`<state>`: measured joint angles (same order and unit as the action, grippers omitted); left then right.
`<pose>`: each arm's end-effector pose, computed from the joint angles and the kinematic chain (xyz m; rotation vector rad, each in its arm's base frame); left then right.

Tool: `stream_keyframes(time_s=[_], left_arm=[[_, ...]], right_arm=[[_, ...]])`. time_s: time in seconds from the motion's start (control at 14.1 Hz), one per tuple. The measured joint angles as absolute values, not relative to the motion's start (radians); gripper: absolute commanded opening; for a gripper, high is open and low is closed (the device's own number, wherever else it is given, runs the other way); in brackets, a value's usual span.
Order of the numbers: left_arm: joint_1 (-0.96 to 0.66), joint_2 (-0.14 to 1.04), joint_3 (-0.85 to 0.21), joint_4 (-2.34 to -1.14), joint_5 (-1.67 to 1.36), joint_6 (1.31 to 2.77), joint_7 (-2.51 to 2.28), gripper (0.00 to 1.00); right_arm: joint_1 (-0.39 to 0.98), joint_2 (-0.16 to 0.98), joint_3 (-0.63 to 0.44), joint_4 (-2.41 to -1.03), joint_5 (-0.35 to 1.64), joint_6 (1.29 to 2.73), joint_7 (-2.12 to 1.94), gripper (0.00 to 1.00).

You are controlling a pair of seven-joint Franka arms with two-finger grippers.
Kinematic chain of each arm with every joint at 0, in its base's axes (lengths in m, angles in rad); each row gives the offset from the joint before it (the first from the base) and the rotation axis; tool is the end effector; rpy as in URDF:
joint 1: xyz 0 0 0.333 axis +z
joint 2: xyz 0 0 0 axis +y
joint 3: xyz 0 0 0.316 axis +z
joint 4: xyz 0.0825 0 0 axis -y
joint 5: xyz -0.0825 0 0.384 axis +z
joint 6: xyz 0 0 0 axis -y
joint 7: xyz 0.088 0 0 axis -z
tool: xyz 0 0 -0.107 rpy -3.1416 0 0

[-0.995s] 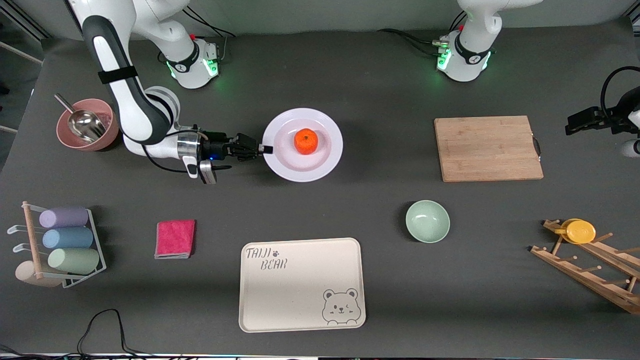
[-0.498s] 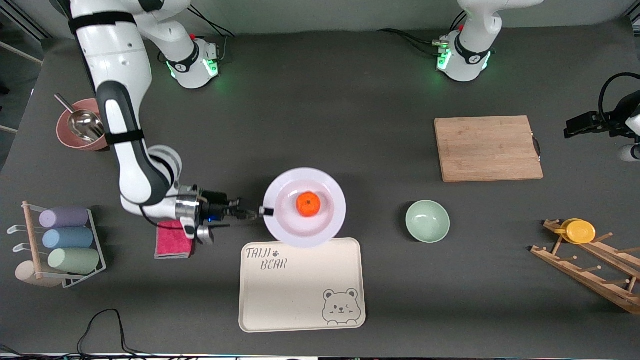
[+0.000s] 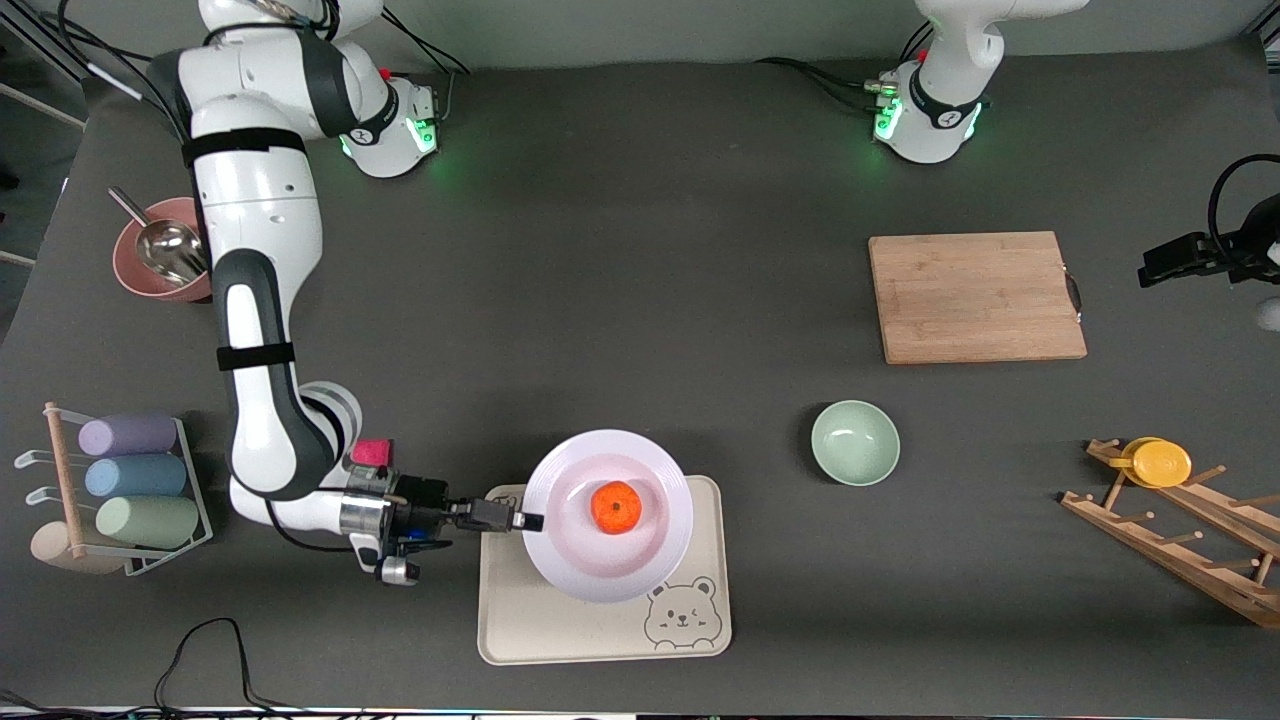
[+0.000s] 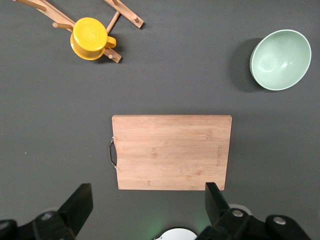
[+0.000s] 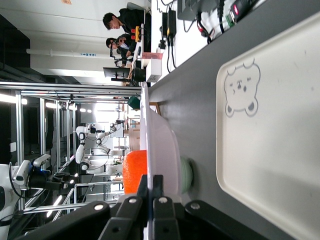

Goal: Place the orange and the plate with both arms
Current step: 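Slide the plate with the right gripper onto the bear tray, then open the right gripper and draw it back from the plate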

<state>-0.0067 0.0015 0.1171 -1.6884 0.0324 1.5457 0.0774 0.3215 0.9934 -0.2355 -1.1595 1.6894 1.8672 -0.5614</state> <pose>0.5421 0.0636 0.5667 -3.1139 -0.0490 0.2287 0.7532 0.2050 0.2351 -1.8201 0.0772 -0.1255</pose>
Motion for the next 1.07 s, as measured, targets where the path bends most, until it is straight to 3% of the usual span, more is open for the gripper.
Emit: stream_keyframes(time_s=[0.28, 1.07], left_arm=[[-0.056, -0.003, 0.155, -1.689, 0.032, 1.548, 0.077, 1.00], [-0.061, 0.000, 0.161, -1.694, 0.021, 1.567, 0.099, 1.00]], right_arm=[[0.311, 1.082, -0.235, -1.043, 1.689, 1.871, -0.538, 0.00], [0.303, 1.222, -0.235, -1.032, 1.689, 1.923, -0.679, 0.00]])
